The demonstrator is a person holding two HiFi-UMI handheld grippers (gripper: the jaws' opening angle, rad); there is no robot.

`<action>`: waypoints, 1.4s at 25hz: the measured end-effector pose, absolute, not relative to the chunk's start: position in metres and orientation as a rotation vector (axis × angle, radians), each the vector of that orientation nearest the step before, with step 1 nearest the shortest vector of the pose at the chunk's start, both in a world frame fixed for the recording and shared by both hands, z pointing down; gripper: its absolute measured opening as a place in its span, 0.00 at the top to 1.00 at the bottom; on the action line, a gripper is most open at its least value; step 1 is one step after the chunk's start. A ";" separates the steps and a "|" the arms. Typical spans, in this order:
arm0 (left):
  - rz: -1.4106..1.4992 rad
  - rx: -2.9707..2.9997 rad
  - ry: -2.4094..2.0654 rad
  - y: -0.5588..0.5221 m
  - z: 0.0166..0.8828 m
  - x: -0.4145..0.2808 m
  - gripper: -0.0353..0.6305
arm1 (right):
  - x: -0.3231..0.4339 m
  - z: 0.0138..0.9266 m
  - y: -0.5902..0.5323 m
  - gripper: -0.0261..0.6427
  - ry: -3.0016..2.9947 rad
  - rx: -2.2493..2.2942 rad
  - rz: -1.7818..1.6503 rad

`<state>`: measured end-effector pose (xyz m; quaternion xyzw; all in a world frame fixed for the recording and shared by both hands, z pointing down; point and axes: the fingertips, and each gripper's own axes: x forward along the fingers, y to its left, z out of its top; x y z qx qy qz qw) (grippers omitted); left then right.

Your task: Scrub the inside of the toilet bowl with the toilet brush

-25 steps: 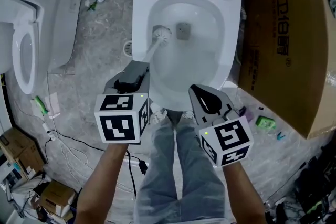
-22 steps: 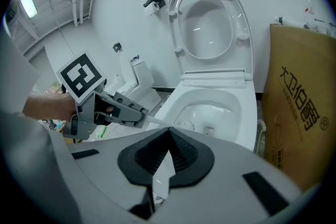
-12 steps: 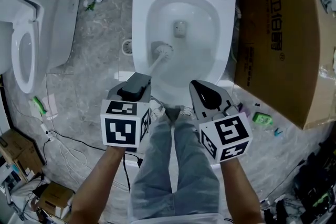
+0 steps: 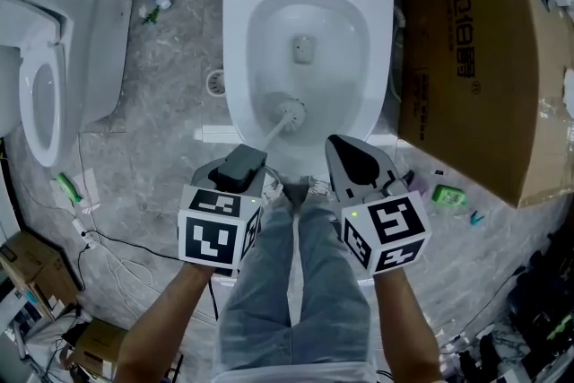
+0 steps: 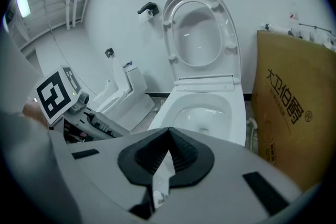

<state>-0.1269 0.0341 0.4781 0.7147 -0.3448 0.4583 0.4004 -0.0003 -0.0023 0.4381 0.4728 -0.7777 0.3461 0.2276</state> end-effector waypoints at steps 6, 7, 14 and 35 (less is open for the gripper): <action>1.130 1.824 -0.799 0.044 0.479 -0.114 0.72 | 0.001 0.439 0.004 0.96 -2.122 1.342 0.972; 1.129 1.832 -0.792 0.045 0.479 -0.111 0.72 | 0.002 0.440 0.006 0.96 -2.118 1.349 0.975; 1.071 1.876 -0.740 0.046 0.480 -0.088 0.72 | 0.012 0.441 0.010 0.96 -2.086 1.411 1.008; 0.839 1.946 -0.798 -0.030 0.501 -0.041 0.72 | 0.023 0.456 -0.004 0.96 -2.032 1.531 1.065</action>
